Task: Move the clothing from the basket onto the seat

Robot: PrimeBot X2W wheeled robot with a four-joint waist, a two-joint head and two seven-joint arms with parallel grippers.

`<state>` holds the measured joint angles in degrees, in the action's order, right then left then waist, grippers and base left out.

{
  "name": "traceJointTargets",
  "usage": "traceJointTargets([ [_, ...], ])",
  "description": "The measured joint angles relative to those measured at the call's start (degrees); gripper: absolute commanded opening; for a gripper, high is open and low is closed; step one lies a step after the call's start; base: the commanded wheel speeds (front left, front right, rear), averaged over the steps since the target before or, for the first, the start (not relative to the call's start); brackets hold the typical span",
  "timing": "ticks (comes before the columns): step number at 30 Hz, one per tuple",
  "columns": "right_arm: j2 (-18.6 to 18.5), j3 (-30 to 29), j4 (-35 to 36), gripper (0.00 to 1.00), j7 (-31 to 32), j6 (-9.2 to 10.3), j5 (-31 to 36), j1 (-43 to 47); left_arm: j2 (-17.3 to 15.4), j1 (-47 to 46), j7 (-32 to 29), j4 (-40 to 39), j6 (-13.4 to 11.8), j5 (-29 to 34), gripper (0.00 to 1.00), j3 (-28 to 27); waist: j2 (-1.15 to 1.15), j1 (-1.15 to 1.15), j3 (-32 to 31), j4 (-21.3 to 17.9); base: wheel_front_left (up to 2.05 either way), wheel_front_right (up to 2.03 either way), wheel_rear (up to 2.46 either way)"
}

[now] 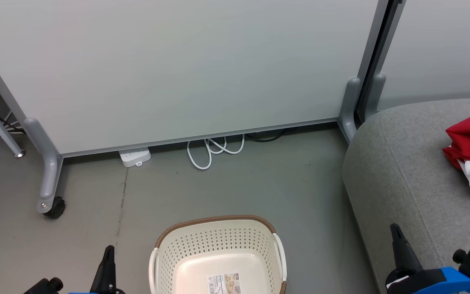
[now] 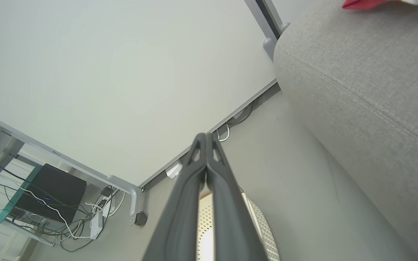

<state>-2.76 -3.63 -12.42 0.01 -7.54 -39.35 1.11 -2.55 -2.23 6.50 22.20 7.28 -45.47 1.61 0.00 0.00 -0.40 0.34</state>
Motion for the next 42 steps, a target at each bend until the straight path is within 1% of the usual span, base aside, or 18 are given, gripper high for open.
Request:
traceJointTargets([
  [20, 0.0, -0.8, -0.4, 0.00, 1.9, 0.00, -15.4, -2.2, 0.0, -1.0, -3.8, -2.3, 0.0, -13.5, 0.00, -2.5, 0.00, 0.00, 0.1, -0.1, 0.00, 0.00, 0.00],
  [42, 0.0, -1.6, -0.9, 0.00, 3.5, 0.01, -29.1, -3.8, -0.1, -1.9, -7.3, -4.4, 0.0, -25.7, 0.00, -4.7, 0.00, 0.00, 0.3, -0.2, 0.00, 0.00, 0.00],
])
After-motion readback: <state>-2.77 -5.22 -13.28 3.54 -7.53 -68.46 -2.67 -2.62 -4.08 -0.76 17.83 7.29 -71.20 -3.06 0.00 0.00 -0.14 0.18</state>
